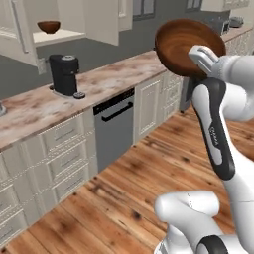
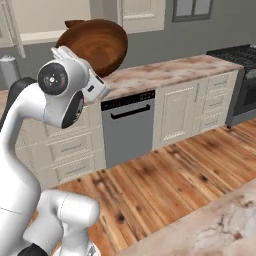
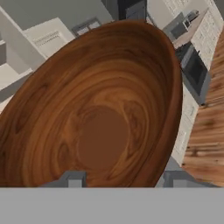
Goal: Take the smaller bowl and place it next to the appetizer plate on the dining counter , and place the larger bowl next to the plate with cooked food.
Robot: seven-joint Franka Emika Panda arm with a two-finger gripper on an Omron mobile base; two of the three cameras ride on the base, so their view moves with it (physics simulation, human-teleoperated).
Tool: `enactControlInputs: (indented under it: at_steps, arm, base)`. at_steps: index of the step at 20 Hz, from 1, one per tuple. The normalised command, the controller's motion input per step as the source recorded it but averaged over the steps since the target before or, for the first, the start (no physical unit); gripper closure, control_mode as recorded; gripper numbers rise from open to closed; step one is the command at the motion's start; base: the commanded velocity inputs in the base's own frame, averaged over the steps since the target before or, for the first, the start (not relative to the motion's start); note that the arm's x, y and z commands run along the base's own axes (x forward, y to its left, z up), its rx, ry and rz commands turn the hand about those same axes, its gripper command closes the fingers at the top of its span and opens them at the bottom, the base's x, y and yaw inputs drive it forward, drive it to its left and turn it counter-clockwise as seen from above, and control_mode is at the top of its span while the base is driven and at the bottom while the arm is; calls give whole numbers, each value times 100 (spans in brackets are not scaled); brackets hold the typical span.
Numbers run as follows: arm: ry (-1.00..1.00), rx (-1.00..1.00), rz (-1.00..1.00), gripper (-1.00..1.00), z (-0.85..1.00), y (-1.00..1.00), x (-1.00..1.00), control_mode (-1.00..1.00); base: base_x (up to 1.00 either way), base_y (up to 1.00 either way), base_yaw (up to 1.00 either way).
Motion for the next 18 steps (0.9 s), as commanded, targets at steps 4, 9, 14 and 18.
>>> enactControlInputs:
  at_steps: [4, 9, 14, 18]
  arm:
    - [0, 0, 0, 100, 0, 0, 0, 100]
    - [0, 0, 0, 100, 0, 0, 0, 100]
    - [0, 0, 0, 100, 0, 0, 0, 100]
    - [0, 0, 0, 100, 0, 0, 0, 100]
  base:
    - [-33, -31, -42]
    - [-46, 15, -36]
    - [-66, 53, -30]
    - [-96, 76, -22]
